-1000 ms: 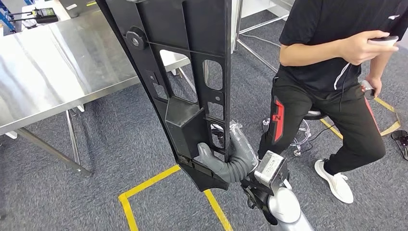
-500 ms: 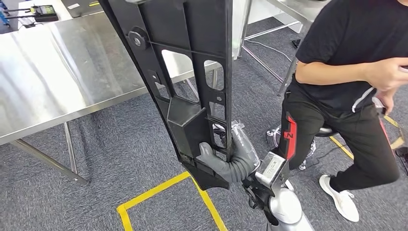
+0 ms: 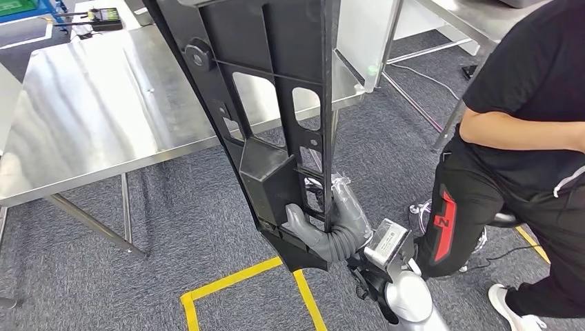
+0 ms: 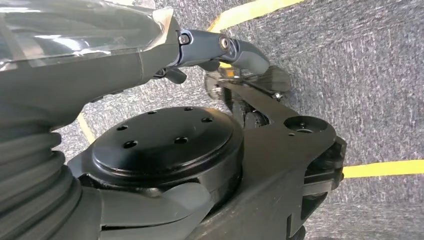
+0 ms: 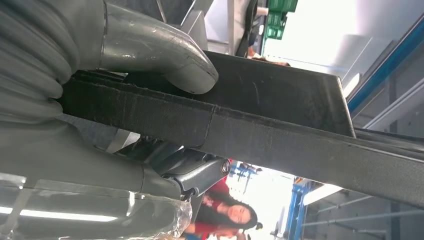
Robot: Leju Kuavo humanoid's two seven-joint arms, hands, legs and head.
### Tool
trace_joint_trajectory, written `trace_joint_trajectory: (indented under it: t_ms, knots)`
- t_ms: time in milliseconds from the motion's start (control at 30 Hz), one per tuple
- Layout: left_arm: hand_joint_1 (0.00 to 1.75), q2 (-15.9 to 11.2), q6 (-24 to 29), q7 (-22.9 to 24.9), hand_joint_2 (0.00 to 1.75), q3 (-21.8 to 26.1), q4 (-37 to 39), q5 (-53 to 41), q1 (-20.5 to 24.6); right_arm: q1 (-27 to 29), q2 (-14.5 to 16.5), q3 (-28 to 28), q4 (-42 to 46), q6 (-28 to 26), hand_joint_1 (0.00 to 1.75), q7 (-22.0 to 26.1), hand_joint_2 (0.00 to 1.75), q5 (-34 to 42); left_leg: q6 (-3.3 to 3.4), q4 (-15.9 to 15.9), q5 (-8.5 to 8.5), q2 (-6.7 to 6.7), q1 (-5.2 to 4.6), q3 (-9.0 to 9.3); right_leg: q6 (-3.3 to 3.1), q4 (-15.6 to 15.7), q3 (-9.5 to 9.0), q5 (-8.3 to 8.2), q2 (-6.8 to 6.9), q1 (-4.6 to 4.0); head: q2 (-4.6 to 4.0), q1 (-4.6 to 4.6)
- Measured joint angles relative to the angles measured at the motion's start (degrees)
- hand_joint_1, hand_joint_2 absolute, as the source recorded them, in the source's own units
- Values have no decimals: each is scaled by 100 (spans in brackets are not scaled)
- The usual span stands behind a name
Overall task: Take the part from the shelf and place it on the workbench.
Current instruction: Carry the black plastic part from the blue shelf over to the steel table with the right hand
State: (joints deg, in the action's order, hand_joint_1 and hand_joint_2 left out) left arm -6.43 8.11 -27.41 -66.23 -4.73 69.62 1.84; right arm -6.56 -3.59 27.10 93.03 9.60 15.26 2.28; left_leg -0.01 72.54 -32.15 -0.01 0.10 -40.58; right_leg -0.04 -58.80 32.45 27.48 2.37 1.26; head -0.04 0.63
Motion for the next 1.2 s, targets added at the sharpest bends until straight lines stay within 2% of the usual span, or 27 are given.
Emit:
trace_joint_trajectory:
  t_ms: [33,67,100,167,233,267,300,333,400,433,467,500,567,600,667,733,800,833,900,933,967,1000,1033,1067,1100,1133,1200]
  knots:
    - [0,-1,-1,2,175,-2,0,-3,3,0,3,-1,2,-3,175,0,175,-4,32,-354,245,47,-6,133,7,3,-45,29,45,-6,-1,1]
    - [0,-3,-1,4,175,-4,1,-4,5,0,7,-1,5,-5,175,0,175,-10,77,-748,463,158,-27,300,15,6,-89,56,86,-11,-1,2]
    - [0,-5,-1,8,175,-7,1,-7,11,0,10,-2,9,-8,175,1,175,-16,119,-1076,572,284,-63,436,29,9,-119,79,129,-29,-1,3]
    - [0,-8,-2,14,175,-10,1,-11,28,4,18,-6,14,-11,175,1,175,-25,190,-1352,586,436,-134,537,79,14,-147,121,231,-59,0,4]
    - [0,-7,-5,17,175,-11,2,-13,27,8,27,-8,26,-13,175,1,175,-30,255,-1401,611,333,-143,561,148,22,-168,165,341,-82,1,2]
    - [0,-3,-7,17,175,-12,2,-14,16,8,30,-11,35,-14,175,-1,175,-33,284,-1446,654,266,-130,602,176,-12,-173,198,308,-82,1,5]
    - [0,-3,-9,18,175,-13,2,-16,13,6,31,-16,48,-15,175,1,175,-34,311,-1491,690,212,-111,646,185,-139,-128,267,204,-83,1,9]
    - [0,-3,-13,17,175,-15,2,-23,18,7,28,-22,57,-18,175,3,175,-37,330,-1529,719,159,-87,688,180,-382,-13,377,61,-80,2,15]
    - [0,-1,-16,6,175,-22,3,-43,34,28,8,-33,62,-22,175,-2,175,-54,354,-1538,725,51,-80,698,148,-1133,385,648,-164,-70,2,26]
    - [0,3,-17,-2,175,-31,3,-53,37,47,-2,-35,61,-24,175,-7,175,-65,358,-1537,720,-8,-79,700,153,-1450,583,730,-196,-69,2,29]
    - [0,7,-17,-10,175,-39,3,-59,34,64,-10,-37,61,-24,175,-11,175,-77,359,-1535,709,-59,-79,705,180,-1594,707,725,-207,-69,2,30]
    - [0,8,-17,-15,175,-46,3,-62,28,72,-14,-37,61,-24,175,-13,175,-82,354,-1533,696,-103,-79,718,228,-1504,719,622,-211,-68,2,30]
    - [0,7,-11,-19,175,-52,3,-63,21,69,-15,-37,61,-24,175,-13,175,-88,323,-1527,654,-172,-77,760,330,-772,454,235,-216,-63,2,32]
    - [0,4,-2,-21,175,-52,3,-63,21,65,-14,-36,61,-24,175,-13,175,-88,298,-1507,620,-197,-90,775,340,-385,286,64,-224,-61,2,32]
    - [0,-1,22,-29,175,-52,3,-61,17,61,-11,-35,61,-24,175,-13,175,-89,249,-1476,563,-223,-115,783,261,10,106,-90,-238,-65,2,33]
    - [0,-11,45,-34,175,-53,4,-60,8,56,-5,-35,61,-24,175,-13,175,-90,214,-1465,527,-224,-118,782,151,37,85,-97,-238,-54,2,31]
    - [0,-24,58,-35,175,-55,6,-57,3,47,9,-35,61,-24,175,-13,175,-90,154,-1318,424,-174,-102,723,78,48,47,-82,-235,-15,2,19]
    - [0,-29,59,-35,175,-57,7,-56,4,43,20,-36,61,-24,175,-13,175,-90,111,-1096,309,-135,-85,617,43,54,22,-69,-232,9,2,10]
    - [0,-30,59,-46,175,-57,8,-45,7,36,34,-37,61,-28,175,-17,175,-97,33,-366,8,-66,-38,230,-11,55,-18,-29,-221,4,2,-8]
    - [0,-30,58,-56,175,-56,8,-41,10,35,37,-37,60,-37,175,-22,175,-106,7,-19,-92,-51,-17,24,-22,55,-36,-9,-215,1,2,-8]
    - [0,-30,58,-66,175,-55,8,-36,15,35,38,-36,60,-49,175,-32,175,-117,-6,170,-95,-41,-3,-110,-25,54,-60,14,-211,-1,2,-9]
    - [0,-31,58,-74,175,-55,8,-37,20,35,39,-34,59,-65,175,-44,175,-127,-8,144,16,-31,6,-134,-21,54,-93,40,-209,-2,2,-9]
    - [0,-33,59,-75,175,-55,8,-38,23,34,42,-34,59,-80,175,-54,175,-134,5,-113,224,-22,11,-36,-9,55,-137,72,-209,0,2,-9]
    - [0,-34,62,-74,175,-55,8,-38,24,32,46,-34,60,-92,175,-63,175,-137,31,-521,462,-4,11,142,6,57,-186,107,-210,2,2,-8]
    - [0,-36,64,-71,175,-56,8,-38,22,29,50,-34,61,-101,175,-68,175,-137,60,-895,610,17,1,324,28,63,-228,140,-211,-12,2,-7]
    - [0,-37,66,-69,175,-58,9,-38,23,23,53,-35,61,-105,175,-70,175,-138,92,-1184,681,30,-16,477,55,72,-255,169,-211,-23,2,-6]
    - [0,-39,68,-65,175,-62,10,-37,22,12,55,-32,62,-118,175,-74,175,-163,153,-1400,630,35,-55,600,133,86,-282,175,-200,-46,2,-5]
